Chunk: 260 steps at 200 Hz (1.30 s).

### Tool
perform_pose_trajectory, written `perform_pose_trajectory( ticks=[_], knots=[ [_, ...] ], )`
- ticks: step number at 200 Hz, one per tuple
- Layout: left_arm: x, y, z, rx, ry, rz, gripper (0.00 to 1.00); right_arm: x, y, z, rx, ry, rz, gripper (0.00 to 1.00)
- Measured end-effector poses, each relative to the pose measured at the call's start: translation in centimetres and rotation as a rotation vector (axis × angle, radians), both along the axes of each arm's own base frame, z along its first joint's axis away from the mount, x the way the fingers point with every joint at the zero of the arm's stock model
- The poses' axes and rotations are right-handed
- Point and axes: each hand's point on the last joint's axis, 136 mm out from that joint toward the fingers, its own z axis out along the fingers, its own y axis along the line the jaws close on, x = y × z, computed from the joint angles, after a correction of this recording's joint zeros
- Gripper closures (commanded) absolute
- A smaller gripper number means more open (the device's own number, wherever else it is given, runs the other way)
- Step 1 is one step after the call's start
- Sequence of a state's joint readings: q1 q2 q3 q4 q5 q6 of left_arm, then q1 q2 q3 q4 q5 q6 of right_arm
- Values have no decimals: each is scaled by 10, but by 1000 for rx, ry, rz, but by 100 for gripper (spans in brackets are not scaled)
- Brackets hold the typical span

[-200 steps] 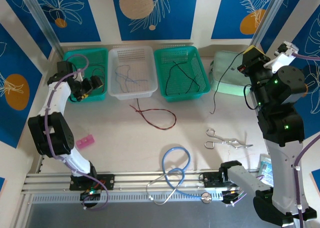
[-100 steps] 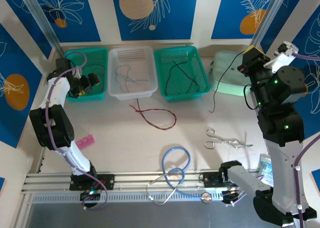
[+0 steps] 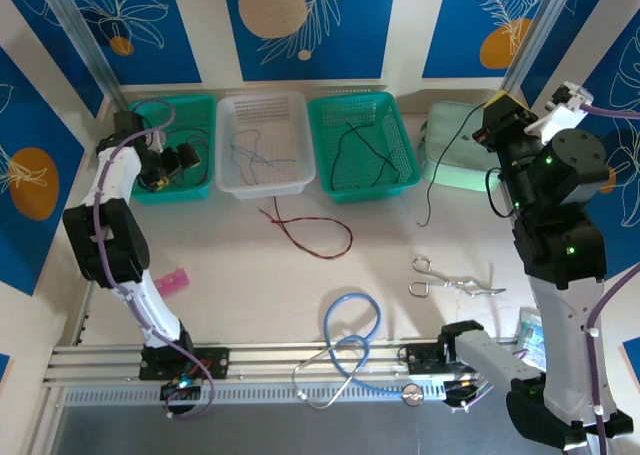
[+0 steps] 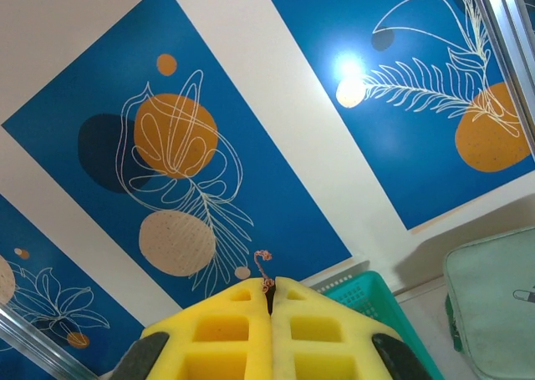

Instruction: Untangle the cables

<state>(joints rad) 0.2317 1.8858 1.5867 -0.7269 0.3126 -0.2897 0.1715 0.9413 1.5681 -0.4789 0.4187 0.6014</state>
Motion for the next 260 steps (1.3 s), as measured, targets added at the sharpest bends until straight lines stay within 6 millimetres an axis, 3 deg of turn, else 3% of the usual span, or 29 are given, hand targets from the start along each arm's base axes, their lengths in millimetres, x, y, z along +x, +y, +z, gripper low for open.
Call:
perform_pose_trajectory(
  ticks=[114, 153, 173, 200, 234, 260],
  knots=[
    [18, 1, -13, -9, 17, -35, 3, 10, 10, -5, 8, 21, 30, 100],
    [21, -6, -15, -1, 8, -73, 2, 24, 34, -5, 16, 25, 99, 100],
    [21, -4, -8, 23, -8, -74, 0, 41, 46, 5, 7, 17, 121, 100],
    [19, 4, 30, 96, -84, -48, 0, 59, 58, 27, -2, -22, 136, 100],
    [7, 11, 117, 229, -284, -12, 1, 69, 64, 66, -5, -115, 138, 100],
    [-15, -5, 179, 282, -431, -23, 1, 80, 70, 94, -8, -178, 141, 100]
  ],
)
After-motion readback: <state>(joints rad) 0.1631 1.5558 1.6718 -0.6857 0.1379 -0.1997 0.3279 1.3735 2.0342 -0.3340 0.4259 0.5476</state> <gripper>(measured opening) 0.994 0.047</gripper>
